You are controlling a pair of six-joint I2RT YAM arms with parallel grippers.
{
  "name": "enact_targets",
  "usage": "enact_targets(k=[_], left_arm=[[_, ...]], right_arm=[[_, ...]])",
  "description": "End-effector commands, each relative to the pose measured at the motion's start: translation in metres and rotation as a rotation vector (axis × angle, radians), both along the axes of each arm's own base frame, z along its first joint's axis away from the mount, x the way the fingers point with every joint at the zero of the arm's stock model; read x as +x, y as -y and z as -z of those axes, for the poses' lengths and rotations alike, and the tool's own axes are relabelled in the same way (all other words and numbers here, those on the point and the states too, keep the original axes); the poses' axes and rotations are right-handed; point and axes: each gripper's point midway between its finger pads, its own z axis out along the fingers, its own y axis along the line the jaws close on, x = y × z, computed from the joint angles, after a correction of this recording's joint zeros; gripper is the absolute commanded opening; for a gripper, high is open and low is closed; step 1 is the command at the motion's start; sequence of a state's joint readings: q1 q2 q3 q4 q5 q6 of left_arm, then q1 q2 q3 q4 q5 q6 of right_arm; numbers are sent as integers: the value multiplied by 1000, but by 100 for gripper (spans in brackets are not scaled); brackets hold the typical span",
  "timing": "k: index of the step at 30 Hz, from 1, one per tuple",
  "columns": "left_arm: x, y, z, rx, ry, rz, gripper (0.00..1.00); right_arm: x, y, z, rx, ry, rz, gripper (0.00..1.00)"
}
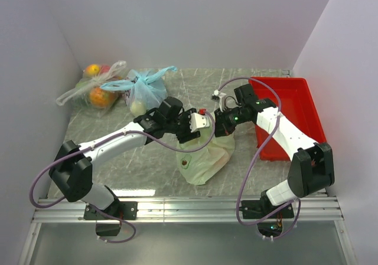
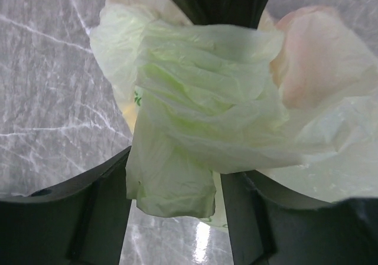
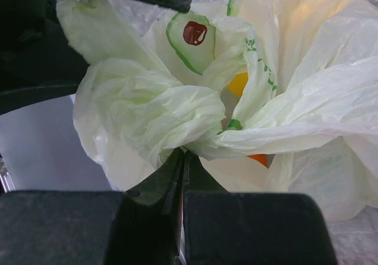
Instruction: Place the fake fruits into the plastic bag and tie a complex knot
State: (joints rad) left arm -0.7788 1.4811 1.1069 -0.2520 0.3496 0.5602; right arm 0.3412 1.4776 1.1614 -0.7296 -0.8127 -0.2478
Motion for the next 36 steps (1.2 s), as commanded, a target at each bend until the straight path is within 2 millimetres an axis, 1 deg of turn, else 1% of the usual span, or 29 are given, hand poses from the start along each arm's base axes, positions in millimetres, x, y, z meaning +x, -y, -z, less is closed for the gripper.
enact_targets(k=[1, 3, 5, 8, 10, 11, 12, 15, 17, 18, 20, 22, 24, 25, 26, 29, 30, 34, 36], left_arm=[[16, 7, -22, -28, 87, -17, 64], [17, 9, -25, -28, 112, -10, 67], [19, 10, -27, -18, 145, 4, 67], [23, 8, -29, 16, 212, 38, 65], [22, 7, -32, 28, 240, 64, 63], [17, 4, -28, 66, 261, 110, 62], [16, 3, -29, 76, 273, 128, 60], [13, -3, -27, 111, 296, 155, 64], [17, -9, -22, 149, 326, 153, 66], [19, -11, -26, 149, 350, 149, 68], [24, -15, -26, 180, 400, 147, 69], [28, -13, -34, 168, 424, 139, 70], [28, -10, -36, 164, 421, 149, 71], [29, -7, -42, 149, 425, 149, 71], [28, -6, -44, 139, 418, 150, 71], [21, 0, -48, 119, 405, 193, 70], [16, 3, -49, 105, 395, 221, 71], [9, 9, -53, 93, 404, 276, 72], [2, 12, -49, 104, 377, 299, 72]], right_arm=[[4, -1, -14, -7, 66, -22, 0], [2, 0, -12, -16, 62, -29, 0], [3, 1, -10, -25, 58, -33, 0], [2, 1, -8, -33, 53, -40, 0], [2, 1, -8, -37, 51, -41, 0], [3, 2, -8, -39, 50, -40, 0], [3, 2, -8, -40, 51, -41, 0], [4, 2, -8, -44, 52, -38, 0], [6, 2, -10, -47, 61, -40, 0], [5, 3, -10, -49, 55, -40, 0], [6, 2, -11, -50, 60, -42, 0], [6, 3, -12, -52, 61, -39, 0], [5, 2, -11, -52, 57, -39, 0], [6, 3, -11, -51, 55, -38, 0], [6, 2, -10, -52, 51, -37, 0], [8, 1, -11, -49, 50, -31, 0], [9, 1, -11, -51, 49, -31, 0], [10, 0, -12, -48, 45, -28, 0], [12, -1, -12, -49, 46, -27, 0]])
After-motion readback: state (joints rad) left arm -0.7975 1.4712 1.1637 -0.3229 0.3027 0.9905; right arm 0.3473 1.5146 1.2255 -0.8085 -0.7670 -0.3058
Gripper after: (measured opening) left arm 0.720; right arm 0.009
